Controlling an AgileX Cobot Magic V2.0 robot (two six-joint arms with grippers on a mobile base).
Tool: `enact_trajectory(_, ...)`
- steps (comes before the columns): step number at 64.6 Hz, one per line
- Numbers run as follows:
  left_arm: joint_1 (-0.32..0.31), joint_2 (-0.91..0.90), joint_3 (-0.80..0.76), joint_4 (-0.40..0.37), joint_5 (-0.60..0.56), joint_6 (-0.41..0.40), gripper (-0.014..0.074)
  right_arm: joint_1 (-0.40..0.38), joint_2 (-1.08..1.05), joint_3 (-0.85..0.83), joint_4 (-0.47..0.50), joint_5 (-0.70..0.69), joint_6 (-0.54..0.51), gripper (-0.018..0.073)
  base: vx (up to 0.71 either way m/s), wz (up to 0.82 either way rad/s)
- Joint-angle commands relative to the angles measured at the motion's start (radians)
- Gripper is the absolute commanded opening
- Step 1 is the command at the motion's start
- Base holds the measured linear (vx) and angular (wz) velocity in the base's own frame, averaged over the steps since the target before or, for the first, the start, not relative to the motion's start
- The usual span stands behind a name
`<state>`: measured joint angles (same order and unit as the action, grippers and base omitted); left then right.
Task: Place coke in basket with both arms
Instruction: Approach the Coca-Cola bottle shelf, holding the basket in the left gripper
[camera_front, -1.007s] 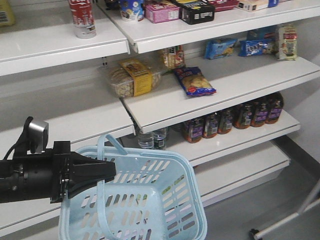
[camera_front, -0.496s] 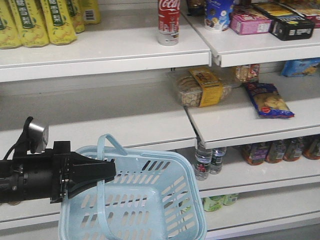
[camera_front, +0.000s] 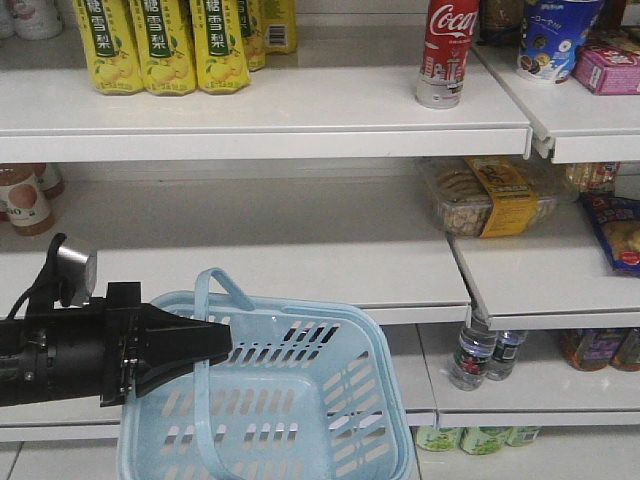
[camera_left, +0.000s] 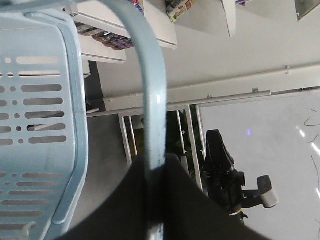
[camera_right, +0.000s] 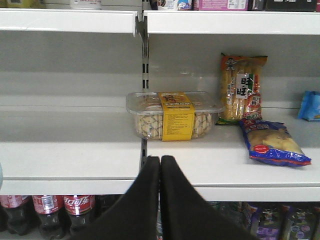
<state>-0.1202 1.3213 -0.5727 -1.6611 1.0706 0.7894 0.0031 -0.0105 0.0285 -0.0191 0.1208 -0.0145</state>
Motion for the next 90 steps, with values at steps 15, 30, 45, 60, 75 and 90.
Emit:
enact_trajectory(15,0.000,-0.027,-0.022,-0.116,0.070,0.005,-0.0006,-0.001,-0.013,0.008,-0.004,-0.078,-0.003,-0.0010,0.03,0.12)
enact_trajectory(30,0.000,-0.027,-0.022,-0.116,0.070,0.005,-0.0006,-0.001,-0.013,0.008,-0.004,-0.078,-0.003,-0.0010,0.03,0.07)
enact_trajectory(45,0.000,-0.027,-0.022,-0.116,0.070,0.005,-0.0006,-0.001,-0.013,0.008,-0.004,-0.078,-0.003,-0.0010,0.04,0.06)
enact_trajectory(60,0.000,-0.027,-0.022,-0.116,0.070,0.005,-0.0006,-0.001,-0.013,0.008,-0.004,-0.078,-0.003,-0.0010,0.06,0.06)
enact_trajectory(75,0.000,-0.027,-0.022,-0.116,0.070,0.005,-0.0006,-0.001,-0.013,0.008,-0.004,-0.078,-0.003,-0.0010,0.06,0.00)
enact_trajectory(90,0.000,-0.027,-0.022,-0.116,0.070,0.005,-0.0006,-0.001,-0.013,0.008,-0.004,-0.078,-0.003,-0.0010,0.06,-0.02)
